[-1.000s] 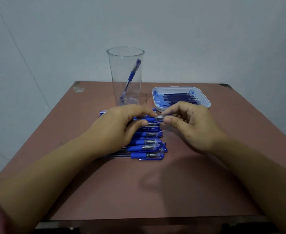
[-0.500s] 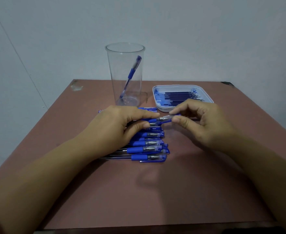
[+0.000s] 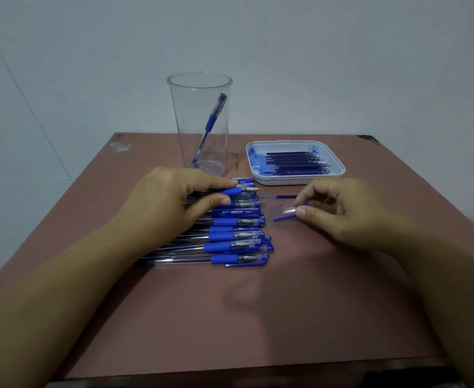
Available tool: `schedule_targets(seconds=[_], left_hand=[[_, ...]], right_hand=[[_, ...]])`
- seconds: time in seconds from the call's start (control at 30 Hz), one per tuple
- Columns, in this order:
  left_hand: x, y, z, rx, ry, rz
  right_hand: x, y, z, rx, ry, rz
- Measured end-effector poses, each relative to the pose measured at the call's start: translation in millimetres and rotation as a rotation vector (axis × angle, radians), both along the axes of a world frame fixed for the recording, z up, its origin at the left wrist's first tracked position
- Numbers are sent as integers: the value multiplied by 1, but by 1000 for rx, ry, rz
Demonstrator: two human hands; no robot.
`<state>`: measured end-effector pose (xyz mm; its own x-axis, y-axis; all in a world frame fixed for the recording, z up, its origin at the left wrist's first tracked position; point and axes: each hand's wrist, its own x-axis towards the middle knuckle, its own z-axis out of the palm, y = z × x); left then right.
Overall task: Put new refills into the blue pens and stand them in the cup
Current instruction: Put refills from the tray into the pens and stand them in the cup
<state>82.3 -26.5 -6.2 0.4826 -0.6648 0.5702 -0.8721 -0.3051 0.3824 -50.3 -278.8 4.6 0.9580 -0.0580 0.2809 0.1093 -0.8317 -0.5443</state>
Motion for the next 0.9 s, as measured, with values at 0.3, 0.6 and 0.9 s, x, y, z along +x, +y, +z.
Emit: schedule_targets(seconds=[0.3, 0.6, 0.9], left_hand=[[-1, -2, -1, -12, -3, -14], [-3, -3, -1, -16, -6, -37], [-8, -6, -2, 3, -28, -61]], right_hand=[[-2, 1, -1, -71, 93, 31], [7, 12, -7, 13, -209, 61], [19, 38, -10, 61, -298, 103]])
